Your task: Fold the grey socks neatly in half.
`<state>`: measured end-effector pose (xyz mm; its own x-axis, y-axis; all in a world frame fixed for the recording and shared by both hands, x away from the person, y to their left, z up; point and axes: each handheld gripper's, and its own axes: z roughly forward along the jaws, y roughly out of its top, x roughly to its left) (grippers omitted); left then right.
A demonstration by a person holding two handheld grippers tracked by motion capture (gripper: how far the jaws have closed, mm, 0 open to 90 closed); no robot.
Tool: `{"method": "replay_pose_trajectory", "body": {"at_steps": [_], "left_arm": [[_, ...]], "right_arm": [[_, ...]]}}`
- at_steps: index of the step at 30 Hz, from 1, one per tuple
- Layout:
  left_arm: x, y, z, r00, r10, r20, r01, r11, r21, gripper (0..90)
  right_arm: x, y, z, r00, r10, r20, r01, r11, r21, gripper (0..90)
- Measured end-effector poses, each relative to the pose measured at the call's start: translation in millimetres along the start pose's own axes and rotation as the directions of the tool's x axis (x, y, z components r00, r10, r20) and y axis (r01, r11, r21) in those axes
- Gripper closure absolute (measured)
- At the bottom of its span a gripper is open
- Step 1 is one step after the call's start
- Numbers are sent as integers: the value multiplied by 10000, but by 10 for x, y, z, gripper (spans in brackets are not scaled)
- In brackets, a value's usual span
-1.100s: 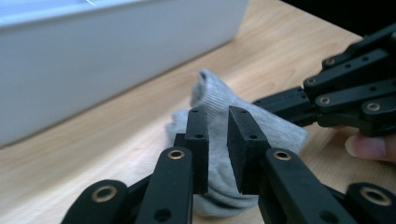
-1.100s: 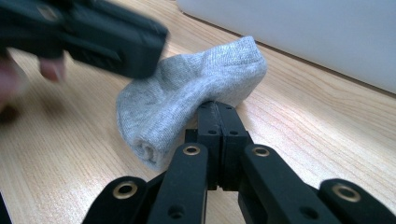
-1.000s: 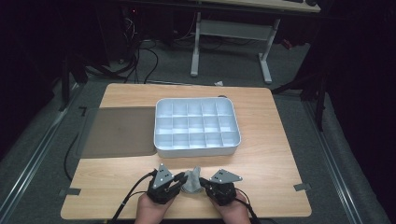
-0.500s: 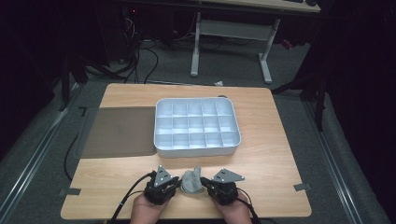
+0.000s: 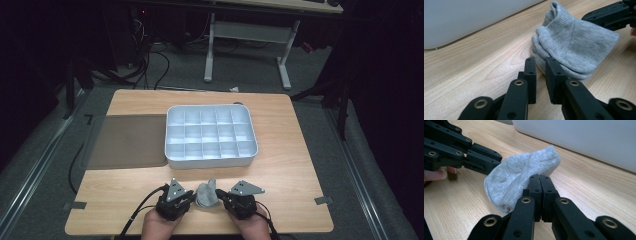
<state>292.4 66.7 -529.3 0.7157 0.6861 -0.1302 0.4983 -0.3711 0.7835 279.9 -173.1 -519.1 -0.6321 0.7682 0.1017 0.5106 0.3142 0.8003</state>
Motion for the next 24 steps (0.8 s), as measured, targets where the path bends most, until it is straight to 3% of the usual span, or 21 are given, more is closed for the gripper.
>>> {"method": "replay_pose_trajectory", "body": {"at_steps": [14, 24], "left_arm": [[-109, 17, 52, 9996, 245, 129, -246, 9997, 82, 799], [-230, 115, 189, 9986, 514, 109, -515, 9986, 69, 809]], "right_arm": [[62, 20, -11, 9998, -38, -198, 36, 9999, -108, 900], [59, 49, 18, 9999, -83, -133, 81, 9999, -140, 900]]}}
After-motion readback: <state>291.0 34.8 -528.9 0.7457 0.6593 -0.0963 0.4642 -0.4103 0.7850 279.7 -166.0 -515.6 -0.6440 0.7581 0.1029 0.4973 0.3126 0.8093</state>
